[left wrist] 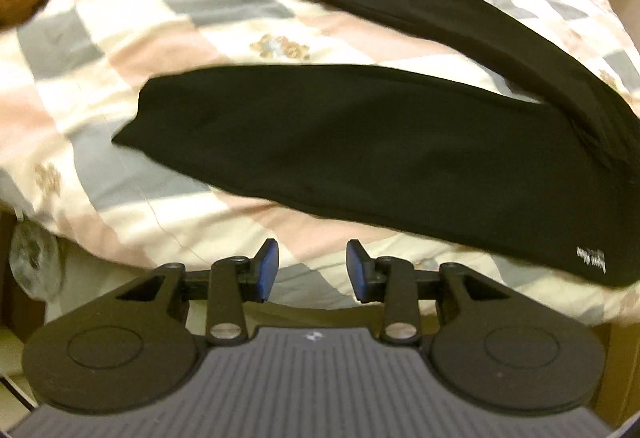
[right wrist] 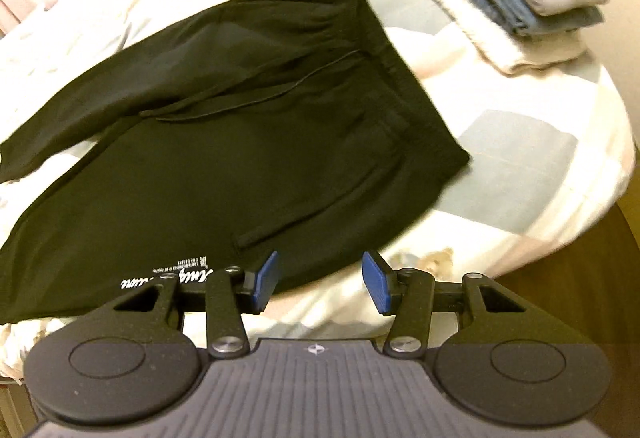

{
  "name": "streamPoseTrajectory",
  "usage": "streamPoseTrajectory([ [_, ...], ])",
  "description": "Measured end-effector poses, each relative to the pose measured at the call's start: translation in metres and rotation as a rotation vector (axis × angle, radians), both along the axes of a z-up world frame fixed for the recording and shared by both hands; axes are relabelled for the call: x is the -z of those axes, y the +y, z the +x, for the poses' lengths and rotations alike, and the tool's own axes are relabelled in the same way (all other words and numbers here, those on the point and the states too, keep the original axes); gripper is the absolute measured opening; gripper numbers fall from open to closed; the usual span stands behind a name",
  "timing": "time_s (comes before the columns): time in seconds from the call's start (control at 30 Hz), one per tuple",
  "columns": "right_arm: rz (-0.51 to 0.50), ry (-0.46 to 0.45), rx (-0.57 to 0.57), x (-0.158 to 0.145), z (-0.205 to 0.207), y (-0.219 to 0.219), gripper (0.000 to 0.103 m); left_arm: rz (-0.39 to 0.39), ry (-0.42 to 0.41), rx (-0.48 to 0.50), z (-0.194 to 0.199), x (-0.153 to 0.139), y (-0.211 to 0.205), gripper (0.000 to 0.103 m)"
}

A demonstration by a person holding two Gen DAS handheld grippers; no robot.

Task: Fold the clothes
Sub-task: 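Release the trousers and raise both grippers above the flattened trousers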

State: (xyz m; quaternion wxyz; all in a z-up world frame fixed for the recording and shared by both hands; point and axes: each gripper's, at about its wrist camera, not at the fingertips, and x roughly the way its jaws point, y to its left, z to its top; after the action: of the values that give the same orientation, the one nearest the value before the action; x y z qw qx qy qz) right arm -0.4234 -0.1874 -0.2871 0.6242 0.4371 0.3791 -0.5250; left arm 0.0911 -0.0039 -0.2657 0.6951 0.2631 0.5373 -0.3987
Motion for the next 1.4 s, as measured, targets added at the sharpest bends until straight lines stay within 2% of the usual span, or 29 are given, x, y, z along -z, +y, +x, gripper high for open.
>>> streamPoseTrajectory([
  [0.17,-0.010,-0.034,0.044,-0.022,0.006,0.036,0.050,-0.002,-0.029,0.078,-0.015,-0.028,-0.003,0.033],
  [0.47,-0.068,-0.109,0.008,-0.061,0.076,0.086,0.051,-0.006,-0.081,0.224,-0.044,-0.069,-0.002,0.035],
  [0.63,-0.108,-0.089,0.000,-0.082,0.096,0.114,0.052,-0.017,-0.129,0.267,-0.059,-0.085,0.007,0.037],
  [0.8,-0.140,-0.084,0.022,-0.100,0.105,0.141,0.053,-0.056,-0.137,0.294,-0.066,-0.106,0.018,0.042],
  [1.07,-0.175,-0.076,0.017,-0.116,0.117,0.166,0.054,-0.125,-0.146,0.327,-0.070,-0.131,0.036,0.044],
  [1.4,-0.203,-0.070,0.001,-0.130,0.125,0.175,0.054,-0.158,-0.158,0.325,-0.067,-0.141,0.048,0.047],
])
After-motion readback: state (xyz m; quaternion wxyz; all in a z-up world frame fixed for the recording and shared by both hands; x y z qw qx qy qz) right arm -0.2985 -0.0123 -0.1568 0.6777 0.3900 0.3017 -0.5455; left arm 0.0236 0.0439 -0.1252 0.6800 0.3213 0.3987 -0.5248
